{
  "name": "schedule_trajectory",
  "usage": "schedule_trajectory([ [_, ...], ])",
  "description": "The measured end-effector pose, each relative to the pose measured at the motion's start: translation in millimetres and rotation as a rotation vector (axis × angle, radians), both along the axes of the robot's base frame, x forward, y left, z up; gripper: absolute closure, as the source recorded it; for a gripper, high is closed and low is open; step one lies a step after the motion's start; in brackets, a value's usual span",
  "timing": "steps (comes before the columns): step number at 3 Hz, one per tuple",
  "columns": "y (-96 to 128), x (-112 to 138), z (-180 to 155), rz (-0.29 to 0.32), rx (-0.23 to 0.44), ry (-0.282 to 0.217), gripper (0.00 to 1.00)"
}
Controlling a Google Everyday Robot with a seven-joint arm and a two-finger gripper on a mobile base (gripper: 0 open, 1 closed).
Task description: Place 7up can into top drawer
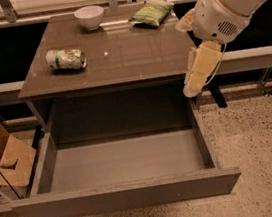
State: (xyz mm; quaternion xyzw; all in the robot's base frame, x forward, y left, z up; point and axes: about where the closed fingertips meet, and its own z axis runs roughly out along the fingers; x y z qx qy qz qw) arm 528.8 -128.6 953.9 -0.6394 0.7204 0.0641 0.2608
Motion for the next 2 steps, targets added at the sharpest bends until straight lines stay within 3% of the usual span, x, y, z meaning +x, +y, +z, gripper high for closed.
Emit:
schedule_trajectory([
  [1, 0.1, 0.1, 0.0, 0.0, 0.0, 0.0, 0.0],
  [2, 29.4, 19.4, -3.0, 0.022, 0.042, -0.022, 0.0],
])
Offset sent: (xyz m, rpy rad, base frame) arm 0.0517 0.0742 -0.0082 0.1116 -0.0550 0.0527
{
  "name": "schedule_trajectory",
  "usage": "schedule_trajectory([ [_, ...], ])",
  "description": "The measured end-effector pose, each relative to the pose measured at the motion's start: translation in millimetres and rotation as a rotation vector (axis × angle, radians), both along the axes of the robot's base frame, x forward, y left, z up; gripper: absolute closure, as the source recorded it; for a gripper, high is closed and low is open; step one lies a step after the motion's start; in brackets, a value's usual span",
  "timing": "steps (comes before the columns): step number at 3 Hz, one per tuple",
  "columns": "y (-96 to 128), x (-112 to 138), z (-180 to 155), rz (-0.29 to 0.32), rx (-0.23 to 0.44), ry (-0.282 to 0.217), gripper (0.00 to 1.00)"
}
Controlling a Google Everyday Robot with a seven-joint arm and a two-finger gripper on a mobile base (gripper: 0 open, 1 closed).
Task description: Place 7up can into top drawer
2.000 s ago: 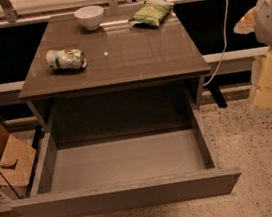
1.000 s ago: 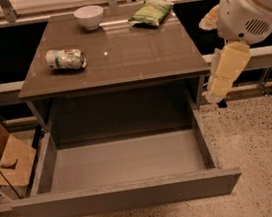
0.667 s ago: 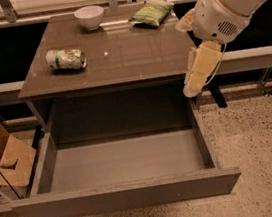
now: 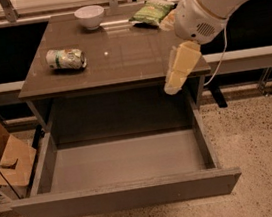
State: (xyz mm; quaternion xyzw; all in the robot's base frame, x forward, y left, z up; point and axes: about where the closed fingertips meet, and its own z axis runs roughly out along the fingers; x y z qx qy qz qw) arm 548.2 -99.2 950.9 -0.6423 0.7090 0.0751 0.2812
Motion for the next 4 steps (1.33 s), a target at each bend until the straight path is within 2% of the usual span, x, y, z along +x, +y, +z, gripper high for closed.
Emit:
schedule_trajectory([
  [2, 80.7, 65.1, -16.7, 0.068, 0.097, -0.017, 0.0],
  [3, 114.2, 94.2, -19.9, 0.145, 0.133, -0.02, 0.0],
  [4, 114.1, 94.3, -19.1, 0.144, 0.133, -0.022, 0.0],
])
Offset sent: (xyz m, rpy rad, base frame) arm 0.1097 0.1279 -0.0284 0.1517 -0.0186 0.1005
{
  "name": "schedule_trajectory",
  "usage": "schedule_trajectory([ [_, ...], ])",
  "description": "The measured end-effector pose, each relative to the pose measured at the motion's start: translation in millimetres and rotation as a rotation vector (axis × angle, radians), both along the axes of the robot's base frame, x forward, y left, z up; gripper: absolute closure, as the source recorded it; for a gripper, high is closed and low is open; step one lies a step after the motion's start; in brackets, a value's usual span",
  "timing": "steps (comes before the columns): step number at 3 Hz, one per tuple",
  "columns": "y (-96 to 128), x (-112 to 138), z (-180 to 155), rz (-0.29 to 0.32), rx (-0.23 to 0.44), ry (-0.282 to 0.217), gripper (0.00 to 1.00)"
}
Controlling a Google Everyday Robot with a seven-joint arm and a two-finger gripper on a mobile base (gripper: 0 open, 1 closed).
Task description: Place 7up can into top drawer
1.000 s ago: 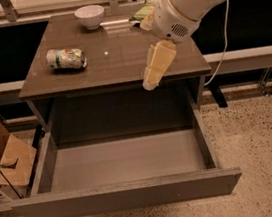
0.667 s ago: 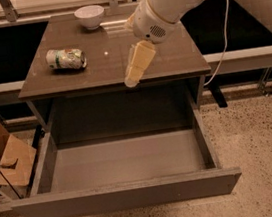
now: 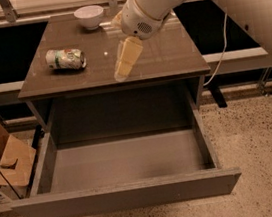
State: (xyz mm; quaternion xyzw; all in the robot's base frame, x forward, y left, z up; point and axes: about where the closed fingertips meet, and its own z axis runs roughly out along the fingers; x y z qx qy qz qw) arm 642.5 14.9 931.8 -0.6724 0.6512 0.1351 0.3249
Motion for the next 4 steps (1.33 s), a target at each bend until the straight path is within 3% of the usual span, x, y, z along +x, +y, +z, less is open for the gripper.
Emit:
schedule_trajectory([
  [1, 15.8, 17.6, -5.9, -0.023, 0.086, -0.013, 0.0],
  [2, 46.0, 61.5, -21.9, -0.071, 0.215, -0.005, 0.0],
  [3, 65.3, 85.9, -31.6, -0.1, 0.287, 0.017, 0.0],
  [4, 90.3, 104.2, -41.5, -0.092, 0.331, 0.041, 0.0],
])
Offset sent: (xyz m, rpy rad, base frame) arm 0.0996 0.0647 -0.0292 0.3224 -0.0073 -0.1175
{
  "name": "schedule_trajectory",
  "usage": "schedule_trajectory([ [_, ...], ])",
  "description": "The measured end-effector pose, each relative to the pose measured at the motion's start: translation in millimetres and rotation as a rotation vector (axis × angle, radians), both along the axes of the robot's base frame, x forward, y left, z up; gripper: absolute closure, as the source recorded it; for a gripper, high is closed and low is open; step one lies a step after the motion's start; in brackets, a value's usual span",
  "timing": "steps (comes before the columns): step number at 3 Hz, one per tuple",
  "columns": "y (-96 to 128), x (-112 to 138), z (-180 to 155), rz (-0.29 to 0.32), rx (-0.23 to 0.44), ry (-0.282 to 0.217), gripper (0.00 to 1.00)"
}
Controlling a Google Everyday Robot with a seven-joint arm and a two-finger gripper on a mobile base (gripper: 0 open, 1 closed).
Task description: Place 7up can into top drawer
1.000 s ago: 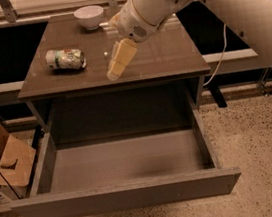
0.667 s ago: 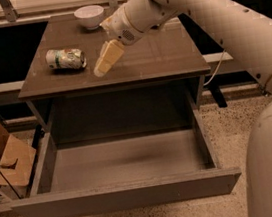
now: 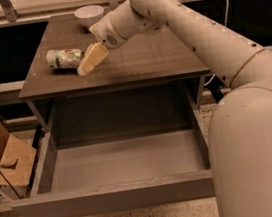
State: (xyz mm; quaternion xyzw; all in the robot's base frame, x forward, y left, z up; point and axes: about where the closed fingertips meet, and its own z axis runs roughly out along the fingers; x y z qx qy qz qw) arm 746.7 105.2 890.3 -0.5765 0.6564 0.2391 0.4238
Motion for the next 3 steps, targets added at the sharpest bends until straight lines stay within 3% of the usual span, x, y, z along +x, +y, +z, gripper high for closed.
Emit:
schedule_trajectory([
  [3, 56.1, 28.8, -30.1, 0.062, 0.052, 0.067, 0.0],
])
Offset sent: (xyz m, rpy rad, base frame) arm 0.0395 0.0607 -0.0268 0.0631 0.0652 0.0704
